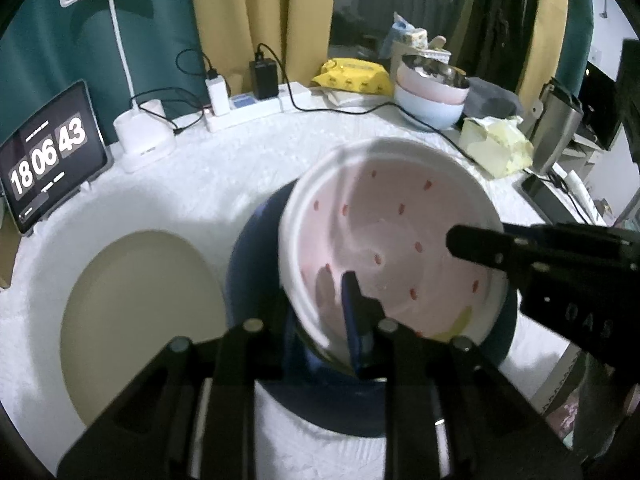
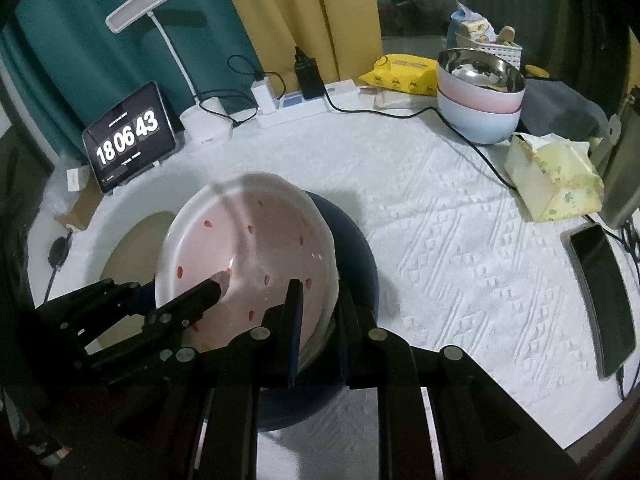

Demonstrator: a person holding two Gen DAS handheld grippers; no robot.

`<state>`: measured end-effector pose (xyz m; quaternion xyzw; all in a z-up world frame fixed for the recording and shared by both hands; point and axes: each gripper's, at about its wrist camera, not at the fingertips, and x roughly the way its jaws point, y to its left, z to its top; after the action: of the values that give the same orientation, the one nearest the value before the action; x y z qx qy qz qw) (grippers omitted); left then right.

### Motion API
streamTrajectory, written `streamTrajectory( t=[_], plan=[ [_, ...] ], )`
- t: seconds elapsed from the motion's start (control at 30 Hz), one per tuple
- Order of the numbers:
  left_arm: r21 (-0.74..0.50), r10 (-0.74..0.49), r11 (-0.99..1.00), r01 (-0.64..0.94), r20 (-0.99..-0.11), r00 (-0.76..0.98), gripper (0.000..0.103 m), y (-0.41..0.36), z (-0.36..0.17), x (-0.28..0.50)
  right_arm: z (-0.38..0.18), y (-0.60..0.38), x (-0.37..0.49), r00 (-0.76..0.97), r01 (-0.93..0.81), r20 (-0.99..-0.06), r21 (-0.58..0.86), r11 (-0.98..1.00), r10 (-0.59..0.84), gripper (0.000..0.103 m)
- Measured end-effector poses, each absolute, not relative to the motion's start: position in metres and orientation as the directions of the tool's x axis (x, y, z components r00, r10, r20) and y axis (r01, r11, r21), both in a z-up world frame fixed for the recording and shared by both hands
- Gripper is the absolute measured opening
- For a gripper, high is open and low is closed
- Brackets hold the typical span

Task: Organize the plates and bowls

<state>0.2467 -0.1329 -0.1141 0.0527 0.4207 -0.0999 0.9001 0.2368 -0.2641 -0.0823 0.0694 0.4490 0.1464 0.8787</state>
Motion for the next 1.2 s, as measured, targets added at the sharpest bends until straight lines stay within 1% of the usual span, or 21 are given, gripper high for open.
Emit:
streamTrajectory(
  t=[0.47,0.57,0.93,1.07,1.2],
  plan=[
    [0.013,-0.136,0.974,0.227,-0.766,0.628,0.025,-0.131,-0.113,0.245,-0.086,-0.260,0.237,0.566,-0.192,-0.779,0.196,0.962,0.272,0.017],
    [0.049,-0.088,0.979,0.196,-0.768,0.635,0.030,-0.131,-0.112,0.243,-0.087,-0.260,0.238,0.563,-0.191,-0.781,0.193,0.962,0.269,0.017],
    [0.058,-0.091,0.978,0.200,-0.745,0.660,0.031,-0.129,-0.104,0.237,-0.085,-0.260,0.237,0.569,-0.190,-0.777,0.193,0.963,0.268,0.017],
    [0.060,-0.090,0.979,0.196,-0.733,0.674,0.031,-0.126,-0.097,0.234,-0.078,-0.263,0.234,0.585,-0.185,-0.763,0.203,0.962,0.273,0.021],
    [0.060,-0.088,0.980,0.187,-0.718,0.690,0.031,-0.121,-0.089,0.232,-0.069,-0.266,0.231,0.599,-0.185,-0.753,0.201,0.962,0.272,0.022]
  ],
)
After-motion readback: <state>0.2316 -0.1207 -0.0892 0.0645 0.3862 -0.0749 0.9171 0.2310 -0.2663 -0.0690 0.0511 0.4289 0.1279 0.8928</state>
